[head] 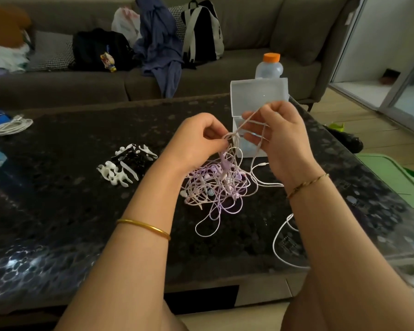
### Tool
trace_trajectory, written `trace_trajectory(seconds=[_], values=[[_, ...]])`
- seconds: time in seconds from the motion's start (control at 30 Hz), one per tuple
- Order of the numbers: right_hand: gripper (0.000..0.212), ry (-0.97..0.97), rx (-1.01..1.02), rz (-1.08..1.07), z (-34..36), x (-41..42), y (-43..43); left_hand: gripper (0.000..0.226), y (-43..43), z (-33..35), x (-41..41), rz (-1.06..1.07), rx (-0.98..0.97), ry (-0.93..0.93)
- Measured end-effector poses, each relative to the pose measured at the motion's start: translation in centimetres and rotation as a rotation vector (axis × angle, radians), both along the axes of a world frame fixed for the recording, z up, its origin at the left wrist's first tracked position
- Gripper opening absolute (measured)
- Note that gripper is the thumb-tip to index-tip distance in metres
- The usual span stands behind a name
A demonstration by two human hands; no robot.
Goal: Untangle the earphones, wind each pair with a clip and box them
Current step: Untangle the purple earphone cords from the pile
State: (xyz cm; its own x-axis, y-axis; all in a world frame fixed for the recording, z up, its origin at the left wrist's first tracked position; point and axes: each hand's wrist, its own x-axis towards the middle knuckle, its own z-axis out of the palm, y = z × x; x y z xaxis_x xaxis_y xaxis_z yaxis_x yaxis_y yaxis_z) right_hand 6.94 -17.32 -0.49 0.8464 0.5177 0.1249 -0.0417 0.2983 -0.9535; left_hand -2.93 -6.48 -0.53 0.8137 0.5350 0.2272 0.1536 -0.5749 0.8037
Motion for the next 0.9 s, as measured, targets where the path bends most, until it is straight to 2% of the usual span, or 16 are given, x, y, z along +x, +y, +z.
trace_trajectory(seconds=[0.13,0.2,0.27,0.37,0.6,0.7,0.77,0.9], values=[[0.019,0.143,0.169,0.074,0.2,0.0,0.0,0.014,0.0,0.7,-0.5,0.055,-0.016,-0.058],[0.018,0.245,0.238,0.133,0.3,0.0,0.1,0.013,-0.2,1.1,-0.8,0.075,-0.167,-0.113],[0.014,0.273,0.195,0.165,0.4,-0.1,0.1,0.014,-0.3,1.4,-0.8,0.119,-0.349,-0.178],[0.011,0.156,0.034,0.188,0.5,-0.5,0.3,0.013,-0.4,1.7,-1.0,0.144,-0.472,-0.247],[0.005,-0.325,-0.317,0.228,0.6,-0.8,-0.4,0.013,-0.3,1.6,-1.6,0.129,-0.284,-0.263],[0.009,-0.461,-0.35,0.145,0.8,-0.7,-0.6,0.012,-0.4,1.9,-1.5,0.138,-0.287,-0.284],[0.012,-0.468,-0.316,0.107,0.8,-0.6,-0.5,0.011,-0.5,2.0,-1.5,0.095,-0.327,-0.281],[0.014,-0.325,-0.208,0.113,0.4,-0.3,-0.4,0.016,-0.3,2.2,-1.7,-0.046,-0.503,-0.213]])
